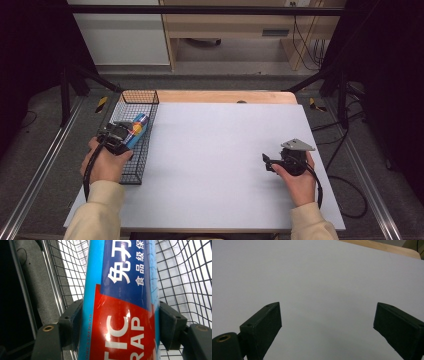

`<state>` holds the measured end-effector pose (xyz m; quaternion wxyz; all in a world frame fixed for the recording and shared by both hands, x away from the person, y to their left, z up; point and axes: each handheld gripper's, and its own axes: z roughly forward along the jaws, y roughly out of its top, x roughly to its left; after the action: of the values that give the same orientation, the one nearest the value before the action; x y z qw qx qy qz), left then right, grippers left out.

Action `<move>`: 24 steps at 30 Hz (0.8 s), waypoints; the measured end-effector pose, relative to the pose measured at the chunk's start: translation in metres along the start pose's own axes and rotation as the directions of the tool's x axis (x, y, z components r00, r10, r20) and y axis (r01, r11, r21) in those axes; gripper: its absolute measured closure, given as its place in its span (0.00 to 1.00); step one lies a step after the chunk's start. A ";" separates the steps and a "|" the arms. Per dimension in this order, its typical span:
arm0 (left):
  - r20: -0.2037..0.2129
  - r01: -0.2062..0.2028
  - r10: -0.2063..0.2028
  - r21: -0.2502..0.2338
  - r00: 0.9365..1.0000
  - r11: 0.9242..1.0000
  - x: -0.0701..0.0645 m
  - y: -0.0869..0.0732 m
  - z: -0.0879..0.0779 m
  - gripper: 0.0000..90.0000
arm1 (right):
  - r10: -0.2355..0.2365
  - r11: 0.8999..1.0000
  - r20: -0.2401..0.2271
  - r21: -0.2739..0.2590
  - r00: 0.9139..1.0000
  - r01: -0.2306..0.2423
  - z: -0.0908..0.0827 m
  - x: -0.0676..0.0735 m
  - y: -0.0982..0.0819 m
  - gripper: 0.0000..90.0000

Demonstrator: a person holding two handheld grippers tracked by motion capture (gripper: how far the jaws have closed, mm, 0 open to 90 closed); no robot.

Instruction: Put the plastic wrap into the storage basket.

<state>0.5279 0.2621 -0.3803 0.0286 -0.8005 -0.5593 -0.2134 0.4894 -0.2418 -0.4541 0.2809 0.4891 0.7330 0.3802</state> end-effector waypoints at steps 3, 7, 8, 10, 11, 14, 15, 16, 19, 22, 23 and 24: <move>-0.007 -0.003 0.003 -0.002 1.000 1.000 -0.001 0.000 0.000 0.34 | -0.003 1.000 -0.002 -0.001 1.000 0.003 0.000 0.000 0.000 0.09; -0.016 -0.010 0.010 -0.001 1.000 1.000 -0.002 0.000 0.000 0.34 | -0.006 1.000 -0.003 0.001 1.000 0.006 0.000 0.001 0.000 0.09; -0.019 -0.012 0.012 -0.004 1.000 1.000 -0.002 0.000 0.000 0.34 | -0.005 1.000 -0.006 0.002 1.000 0.005 0.000 0.001 0.000 0.09; -0.020 -0.015 0.015 -0.005 1.000 1.000 -0.003 0.000 0.000 0.34 | -0.005 1.000 -0.006 0.006 1.000 0.005 0.000 0.001 0.000 0.09; -0.020 -0.015 0.014 -0.006 1.000 1.000 -0.003 0.000 0.000 0.34 | -0.007 1.000 -0.008 0.008 1.000 0.007 0.001 0.001 0.000 0.09; -0.024 -0.015 0.014 -0.020 1.000 1.000 -0.003 0.000 0.000 0.34 | -0.007 1.000 -0.009 0.008 1.000 0.007 0.001 0.001 0.000 0.09; -0.030 -0.017 0.016 -0.024 0.999 1.000 -0.003 0.000 -0.001 0.33 | -0.007 1.000 -0.009 0.005 1.000 0.007 0.001 0.001 0.000 0.09; -0.038 -0.019 0.018 -0.026 0.999 0.999 -0.004 0.000 -0.001 0.32 | -0.008 1.000 -0.007 0.001 1.000 0.008 0.001 0.001 0.000 0.09; -0.046 -0.020 0.018 -0.040 0.999 0.999 -0.005 0.000 -0.002 0.30 | -0.006 1.000 -0.006 0.004 1.000 0.006 0.000 0.001 0.000 0.09; -0.045 -0.011 0.007 -0.077 0.999 0.997 -0.006 -0.002 -0.005 0.26 | -0.009 1.000 -0.007 0.003 1.000 0.009 0.000 0.001 0.000 0.09; -0.044 -0.012 0.008 -0.084 0.999 0.996 -0.006 -0.003 -0.007 0.24 | -0.010 1.000 -0.007 0.003 1.000 0.010 0.000 0.001 0.000 0.09; -0.047 -0.014 0.010 -0.090 0.999 0.996 -0.007 -0.004 -0.008 0.22 | -0.008 1.000 -0.007 0.006 1.000 0.008 0.000 0.001 0.000 0.09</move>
<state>0.5200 0.2558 -0.3767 0.0067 -0.7991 -0.5436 -0.2567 0.4892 -0.2410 -0.4546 0.2783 0.4856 0.7372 0.3787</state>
